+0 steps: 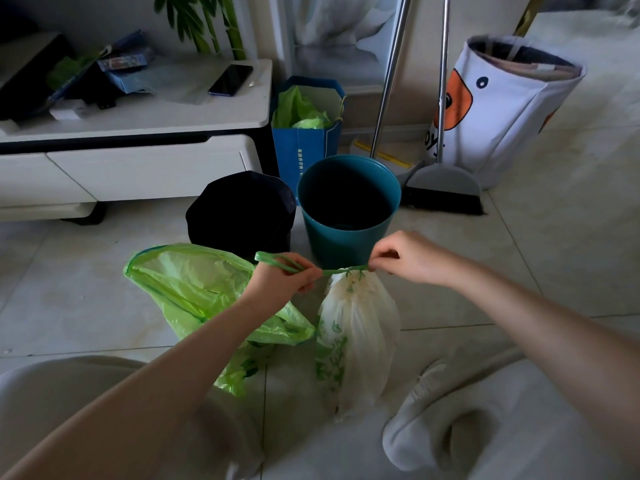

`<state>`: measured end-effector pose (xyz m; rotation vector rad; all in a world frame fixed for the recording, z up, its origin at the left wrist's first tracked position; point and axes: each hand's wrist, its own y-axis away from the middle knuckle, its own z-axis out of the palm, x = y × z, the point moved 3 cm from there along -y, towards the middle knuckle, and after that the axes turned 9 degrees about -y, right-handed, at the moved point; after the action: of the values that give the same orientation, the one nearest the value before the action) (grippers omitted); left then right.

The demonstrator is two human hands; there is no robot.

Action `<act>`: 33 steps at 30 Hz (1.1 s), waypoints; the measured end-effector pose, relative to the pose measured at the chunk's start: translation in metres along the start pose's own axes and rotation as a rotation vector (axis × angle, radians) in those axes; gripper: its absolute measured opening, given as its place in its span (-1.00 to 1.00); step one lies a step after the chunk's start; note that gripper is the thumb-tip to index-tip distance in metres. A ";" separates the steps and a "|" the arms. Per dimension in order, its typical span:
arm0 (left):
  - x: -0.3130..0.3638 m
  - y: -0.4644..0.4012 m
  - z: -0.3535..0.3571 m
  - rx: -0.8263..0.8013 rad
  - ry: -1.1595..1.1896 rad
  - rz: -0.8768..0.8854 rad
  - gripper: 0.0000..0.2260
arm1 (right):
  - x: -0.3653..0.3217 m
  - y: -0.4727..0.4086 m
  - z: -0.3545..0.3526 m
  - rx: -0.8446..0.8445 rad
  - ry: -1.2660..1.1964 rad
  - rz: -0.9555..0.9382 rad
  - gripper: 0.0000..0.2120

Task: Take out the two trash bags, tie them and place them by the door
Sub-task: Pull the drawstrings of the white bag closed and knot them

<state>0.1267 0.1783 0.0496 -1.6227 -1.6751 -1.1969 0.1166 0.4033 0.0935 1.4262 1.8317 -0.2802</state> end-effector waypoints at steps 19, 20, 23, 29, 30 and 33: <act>-0.038 0.004 -0.021 -0.031 0.213 -0.473 -0.85 | 0.043 0.000 -0.004 -0.014 0.200 0.329 -0.85; -0.039 0.005 -0.023 -0.021 0.188 -0.486 -0.85 | 0.045 -0.001 -0.004 -0.013 0.225 0.336 -0.85; -0.044 0.006 -0.029 -0.047 -0.008 -0.483 -0.87 | 0.047 -0.002 -0.004 -0.023 0.325 0.323 -0.85; -0.053 0.014 -0.048 -0.076 -0.297 -0.389 -0.92 | -0.002 -0.026 0.008 -0.028 0.257 0.131 -0.75; -0.056 0.015 -0.055 -0.053 -0.297 -0.389 -0.94 | -0.013 -0.031 0.013 -0.031 0.238 0.097 -0.75; -0.071 0.020 -0.081 0.023 -0.301 -0.436 -0.94 | -0.037 -0.047 0.033 -0.048 0.213 0.017 -0.75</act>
<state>0.1394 0.0707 0.0328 -1.5274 -2.3138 -1.1599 0.0910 0.3408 0.0836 1.4848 1.9808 -0.0768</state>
